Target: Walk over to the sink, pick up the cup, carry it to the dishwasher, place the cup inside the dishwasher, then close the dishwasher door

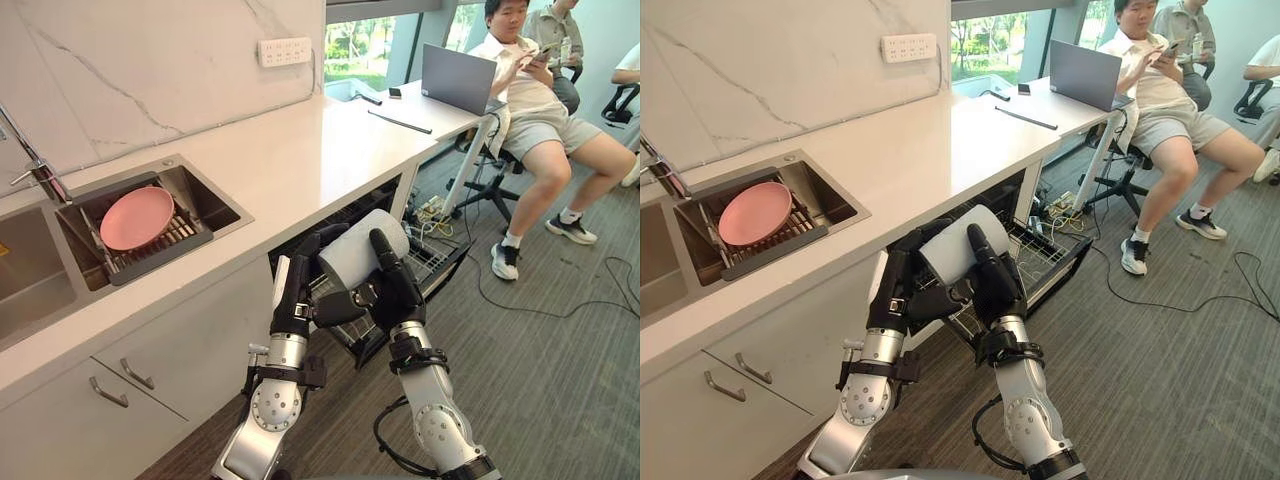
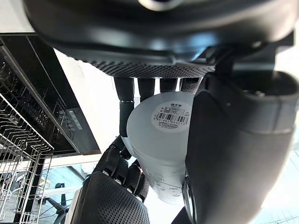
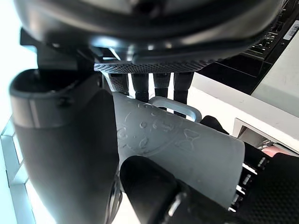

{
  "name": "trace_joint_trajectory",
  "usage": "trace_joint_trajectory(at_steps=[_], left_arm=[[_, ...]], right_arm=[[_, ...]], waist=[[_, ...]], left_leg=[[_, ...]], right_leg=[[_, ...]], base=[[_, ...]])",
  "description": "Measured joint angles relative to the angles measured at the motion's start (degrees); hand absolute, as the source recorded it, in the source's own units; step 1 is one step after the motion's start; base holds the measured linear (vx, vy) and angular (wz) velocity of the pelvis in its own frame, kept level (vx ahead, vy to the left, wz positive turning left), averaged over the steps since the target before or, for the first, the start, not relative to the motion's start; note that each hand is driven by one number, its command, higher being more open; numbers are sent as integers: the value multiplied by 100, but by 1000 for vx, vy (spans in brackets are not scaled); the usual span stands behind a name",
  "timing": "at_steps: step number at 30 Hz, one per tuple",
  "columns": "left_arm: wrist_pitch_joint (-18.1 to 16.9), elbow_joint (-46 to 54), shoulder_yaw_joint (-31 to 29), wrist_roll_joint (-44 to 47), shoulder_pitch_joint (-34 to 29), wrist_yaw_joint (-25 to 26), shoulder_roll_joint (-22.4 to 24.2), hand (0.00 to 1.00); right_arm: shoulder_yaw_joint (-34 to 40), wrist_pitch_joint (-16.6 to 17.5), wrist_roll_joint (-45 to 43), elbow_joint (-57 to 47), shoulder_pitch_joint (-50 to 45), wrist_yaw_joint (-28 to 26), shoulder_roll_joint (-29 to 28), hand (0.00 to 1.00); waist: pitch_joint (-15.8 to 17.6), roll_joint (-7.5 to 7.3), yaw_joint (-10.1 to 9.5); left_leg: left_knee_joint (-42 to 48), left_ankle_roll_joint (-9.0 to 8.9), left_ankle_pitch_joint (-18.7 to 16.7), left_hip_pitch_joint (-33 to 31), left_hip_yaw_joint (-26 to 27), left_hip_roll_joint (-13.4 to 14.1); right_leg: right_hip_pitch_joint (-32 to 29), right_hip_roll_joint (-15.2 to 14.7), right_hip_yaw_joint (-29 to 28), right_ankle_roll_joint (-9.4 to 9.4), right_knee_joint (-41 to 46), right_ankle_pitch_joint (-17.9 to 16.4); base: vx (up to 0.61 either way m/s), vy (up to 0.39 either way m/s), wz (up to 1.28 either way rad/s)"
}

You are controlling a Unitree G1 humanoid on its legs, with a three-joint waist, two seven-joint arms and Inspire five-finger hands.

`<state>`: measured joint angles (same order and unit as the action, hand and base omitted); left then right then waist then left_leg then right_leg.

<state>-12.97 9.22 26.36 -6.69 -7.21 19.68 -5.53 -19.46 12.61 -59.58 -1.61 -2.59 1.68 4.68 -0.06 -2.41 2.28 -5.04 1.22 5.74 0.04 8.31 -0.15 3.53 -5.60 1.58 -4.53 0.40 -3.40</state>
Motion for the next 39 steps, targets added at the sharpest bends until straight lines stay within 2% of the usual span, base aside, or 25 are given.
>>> trace_joint_trajectory(at_steps=[4, 5, 18, 23, 32, 39], left_arm=[[-5, 0, 0, 0, -13, 0, 0, 0], [-9, 0, 0, 0, -19, 0, 1, 100], [-42, -5, -73, 5, -343, -108, -15, 100], [-42, 34, -488, 162, -389, -73, 2, 100], [-65, 280, -1388, 1232, -802, -25, 146, 100], [-53, -213, -1509, 2243, -1325, -845, 206, 100]], right_arm=[[0, 0, 0, 0, 0, 0, 0, 0], [0, 0, 0, 0, 0, 0, 0, 0], [300, 54, 12, -1, 105, 2, -184, 0], [585, 97, 34, -7, 104, 31, -244, 0], [1344, 162, 571, -478, -43, 217, -254, 0], [1788, 110, 1082, -506, -355, 216, -277, 0]], waist=[[1, -1, 0], [1, -1, 1], [0, -1, -5], [0, -1, -2], [24, -13, 0], [58, -22, -13]], left_leg=[[0, 0, 0, 1, 0, 0], [0, 0, 0, 1, 0, 1], [-1, 0, 0, 4, -1, 1], [0, -1, 0, 9, -13, 0], [-1, -6, -6, 8, -42, -1], [-23, -27, -21, -37, -92, -1]], right_leg=[[0, 0, -1, 0, 1, 0], [0, 0, -2, 0, 1, 0], [5, 0, 2, 0, 5, 0], [22, 0, 16, 0, 2, 0], [40, -4, 48, 2, -1, -4], [39, -7, 112, 11, -38, -19]], base=[[0, 0, 0], [0, 0, 0], [0, 0, 0], [0, 0, 0], [0, 0, 1], [0, 0, 4]])
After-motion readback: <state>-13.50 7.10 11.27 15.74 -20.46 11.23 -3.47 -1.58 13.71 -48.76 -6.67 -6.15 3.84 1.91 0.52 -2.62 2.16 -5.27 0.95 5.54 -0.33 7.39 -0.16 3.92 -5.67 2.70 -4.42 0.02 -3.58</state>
